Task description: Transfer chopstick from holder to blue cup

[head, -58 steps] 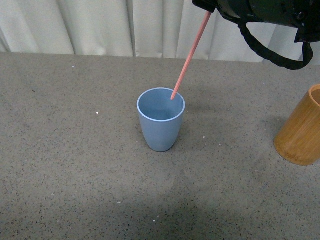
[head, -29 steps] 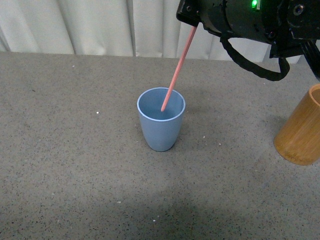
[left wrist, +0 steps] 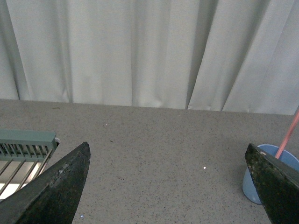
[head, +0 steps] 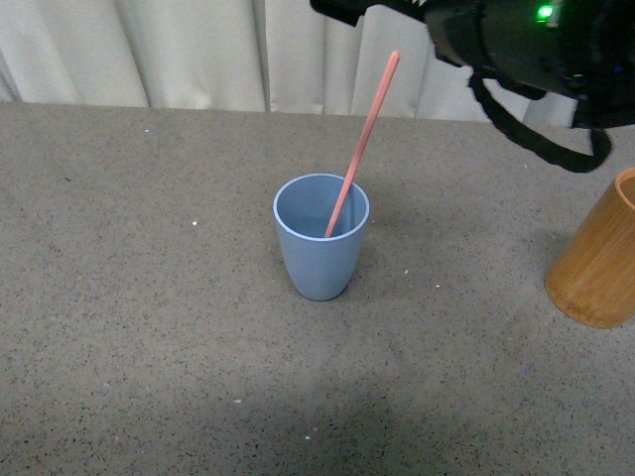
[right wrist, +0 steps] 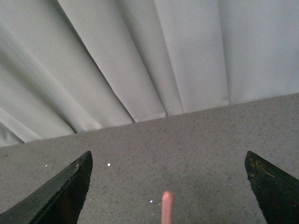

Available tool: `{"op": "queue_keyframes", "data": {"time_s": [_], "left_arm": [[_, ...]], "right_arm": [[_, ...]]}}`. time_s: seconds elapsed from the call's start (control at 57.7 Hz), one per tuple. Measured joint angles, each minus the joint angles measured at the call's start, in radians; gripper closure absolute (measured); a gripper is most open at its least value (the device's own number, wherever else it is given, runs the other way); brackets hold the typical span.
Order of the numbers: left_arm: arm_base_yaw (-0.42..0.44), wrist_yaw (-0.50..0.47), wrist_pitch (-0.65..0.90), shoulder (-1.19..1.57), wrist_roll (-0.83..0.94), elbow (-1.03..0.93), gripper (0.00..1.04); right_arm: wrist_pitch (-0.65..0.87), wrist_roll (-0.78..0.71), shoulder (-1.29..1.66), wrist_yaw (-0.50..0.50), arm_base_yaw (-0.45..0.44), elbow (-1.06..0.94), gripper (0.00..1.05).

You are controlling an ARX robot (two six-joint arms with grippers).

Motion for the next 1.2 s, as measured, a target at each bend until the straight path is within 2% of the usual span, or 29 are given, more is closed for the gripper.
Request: {"op": "queue_keyframes", "data": {"time_s": [0.035, 0.104, 0.139, 0.191, 0.225, 0.312, 0.364, 0.381, 0.416, 0.45, 0.502, 0.589, 0.953, 1.022, 1.195], "left_arm": [[0.000, 0.000, 0.000, 0.000, 0.000, 0.000, 0.07], [0.000, 0.000, 0.000, 0.000, 0.000, 0.000, 0.07], [0.000, 0.001, 0.000, 0.000, 0.000, 0.000, 0.07], [0.000, 0.000, 0.000, 0.000, 0.000, 0.000, 0.07], [0.000, 0.000, 0.000, 0.000, 0.000, 0.000, 0.07], [0.000, 0.000, 0.000, 0.000, 0.000, 0.000, 0.07], [0.000, 0.000, 0.000, 0.000, 0.000, 0.000, 0.07], [0.000, 0.000, 0.000, 0.000, 0.000, 0.000, 0.07], [0.000, 0.002, 0.000, 0.000, 0.000, 0.000, 0.07], [0.000, 0.002, 0.000, 0.000, 0.000, 0.000, 0.07], [0.000, 0.002, 0.000, 0.000, 0.000, 0.000, 0.07], [0.000, -0.002, 0.000, 0.000, 0.000, 0.000, 0.07], [0.000, 0.000, 0.000, 0.000, 0.000, 0.000, 0.07], [0.000, -0.001, 0.000, 0.000, 0.000, 0.000, 0.07], [0.000, 0.000, 0.000, 0.000, 0.000, 0.000, 0.07]], "right_arm": [[0.023, -0.020, -0.030, 0.000, -0.011, -0.035, 0.10], [0.169, -0.134, -0.106, 0.045, -0.045, -0.148, 0.20], [0.226, -0.220, -0.188, 0.019, -0.087, -0.242, 0.27], [0.206, -0.293, -0.304, -0.029, -0.143, -0.340, 0.34], [0.157, -0.331, -0.407, -0.078, -0.195, -0.415, 0.39], [-0.078, -0.388, -0.739, -0.248, -0.367, -0.591, 0.53], [-0.292, -0.406, -0.990, -0.299, -0.454, -0.666, 0.62], [-0.425, -0.412, -1.143, -0.304, -0.481, -0.694, 0.68], [-0.570, -0.420, -1.331, -0.321, -0.493, -0.719, 0.75], [-0.649, -0.424, -1.458, -0.331, -0.495, -0.735, 0.80], [-0.713, -0.431, -1.617, -0.338, -0.496, -0.766, 0.89], [-0.729, -0.441, -1.770, -0.341, -0.499, -0.834, 1.04], [-0.731, -0.444, -1.793, -0.342, -0.499, -0.843, 1.03], [-0.731, -0.444, -1.793, -0.342, -0.499, -0.843, 0.93], [-0.731, -0.443, -1.793, -0.341, -0.499, -0.843, 0.61]]}}
